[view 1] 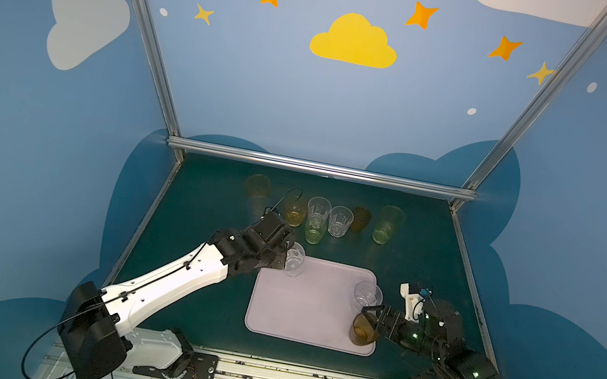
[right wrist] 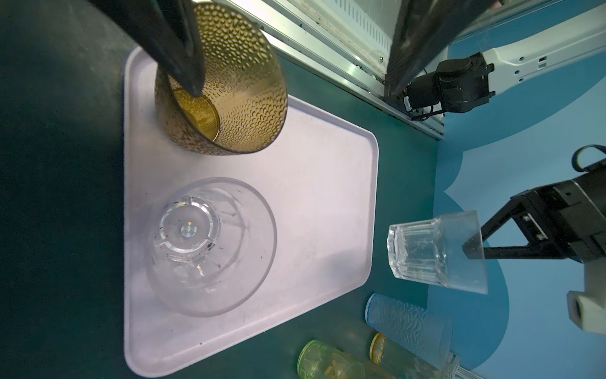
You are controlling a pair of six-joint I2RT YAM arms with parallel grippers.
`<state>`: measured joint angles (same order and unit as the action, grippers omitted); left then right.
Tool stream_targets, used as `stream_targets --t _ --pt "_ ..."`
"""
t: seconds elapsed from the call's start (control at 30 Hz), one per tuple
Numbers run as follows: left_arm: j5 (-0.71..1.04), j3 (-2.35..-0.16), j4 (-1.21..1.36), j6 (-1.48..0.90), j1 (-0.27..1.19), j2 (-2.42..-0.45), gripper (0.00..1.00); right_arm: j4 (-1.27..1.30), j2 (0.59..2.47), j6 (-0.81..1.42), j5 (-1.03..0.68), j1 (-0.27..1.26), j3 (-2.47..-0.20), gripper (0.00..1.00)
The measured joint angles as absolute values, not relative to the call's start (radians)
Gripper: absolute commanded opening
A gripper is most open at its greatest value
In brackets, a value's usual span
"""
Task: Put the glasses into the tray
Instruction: 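Lift the clear faceted glass with the left gripper and carry it over the tray, then lower the clear faceted glass beside the gold glass and open the left gripper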
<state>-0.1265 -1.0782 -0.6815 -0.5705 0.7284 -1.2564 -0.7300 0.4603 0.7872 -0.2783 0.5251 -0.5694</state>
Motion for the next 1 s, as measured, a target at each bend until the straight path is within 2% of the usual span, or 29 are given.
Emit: stream_targets --t 0.63,1.0 --pt "-0.060 -0.952 -0.588 -0.680 1.000 -1.228 0.04 -0.746 0.381 0.853 -0.323 0.525 -0.562 0.86" --pt "-0.025 -0.935 -0.488 -0.715 1.086 -1.346 0.04 -0.776 0.396 0.853 -0.310 0.525 -0.562 0.86"
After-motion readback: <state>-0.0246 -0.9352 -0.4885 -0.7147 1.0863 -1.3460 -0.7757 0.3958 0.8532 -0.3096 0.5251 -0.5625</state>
